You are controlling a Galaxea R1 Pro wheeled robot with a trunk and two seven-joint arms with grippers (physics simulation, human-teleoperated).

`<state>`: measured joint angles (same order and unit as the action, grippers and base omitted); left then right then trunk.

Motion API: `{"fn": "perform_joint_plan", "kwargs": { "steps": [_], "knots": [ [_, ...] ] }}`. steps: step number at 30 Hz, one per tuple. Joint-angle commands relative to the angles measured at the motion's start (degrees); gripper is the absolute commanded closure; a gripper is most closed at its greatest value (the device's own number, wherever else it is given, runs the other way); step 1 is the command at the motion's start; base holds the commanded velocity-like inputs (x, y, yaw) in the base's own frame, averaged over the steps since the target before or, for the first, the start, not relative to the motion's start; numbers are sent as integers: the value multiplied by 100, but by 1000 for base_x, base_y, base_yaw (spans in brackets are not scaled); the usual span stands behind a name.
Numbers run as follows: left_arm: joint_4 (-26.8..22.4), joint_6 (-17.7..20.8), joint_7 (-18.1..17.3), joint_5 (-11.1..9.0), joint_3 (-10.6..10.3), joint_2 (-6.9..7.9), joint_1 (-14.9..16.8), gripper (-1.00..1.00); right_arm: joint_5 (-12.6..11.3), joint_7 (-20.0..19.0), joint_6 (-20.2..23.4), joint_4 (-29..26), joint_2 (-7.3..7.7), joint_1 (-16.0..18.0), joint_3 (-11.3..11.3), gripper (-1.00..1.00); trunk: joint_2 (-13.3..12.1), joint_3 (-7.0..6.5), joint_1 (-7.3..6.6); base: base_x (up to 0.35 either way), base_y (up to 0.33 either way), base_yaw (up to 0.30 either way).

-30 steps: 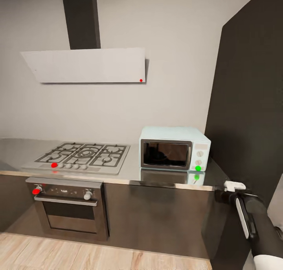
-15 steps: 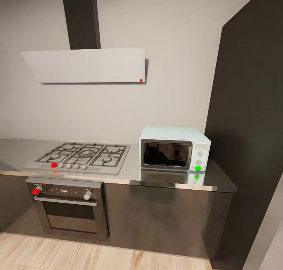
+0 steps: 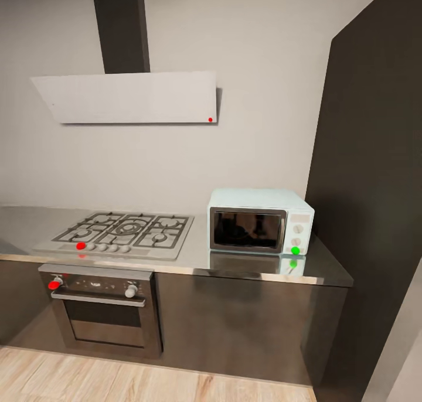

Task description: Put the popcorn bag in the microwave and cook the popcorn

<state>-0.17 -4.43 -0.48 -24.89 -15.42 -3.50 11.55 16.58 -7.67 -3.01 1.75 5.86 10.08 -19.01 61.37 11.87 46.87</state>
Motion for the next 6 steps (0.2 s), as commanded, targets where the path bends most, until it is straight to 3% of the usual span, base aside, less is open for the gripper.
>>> {"fn": "perform_joint_plan", "kwargs": {
  "steps": [1, 2, 3, 6],
  "knots": [
    [8, -22, -5, -53, -49, -2, 5, -100, 51, -10, -37, 18, 0, -8, -50, 100, 5, 7, 0, 0, 0, 0],
    [8, -22, -5, -52, -49, -2, 5, -100, 54, -13, -36, 18, 4, -16, -50, 100, 5, 7, 0, 0, 0, 0],
    [-185, -26, 487, -7, -31, 227, 5, -100, 1555, 1105, -314, 6, -349, -24, -156, 100, 5, 7, 0, 0, 0, 0],
    [-185, -28, 487, -7, -31, 227, 5, -100, 1550, 1101, -314, 4, -349, -24, -156, 100, 5, 7, 0, 0, 0, 0]
  ]
}}
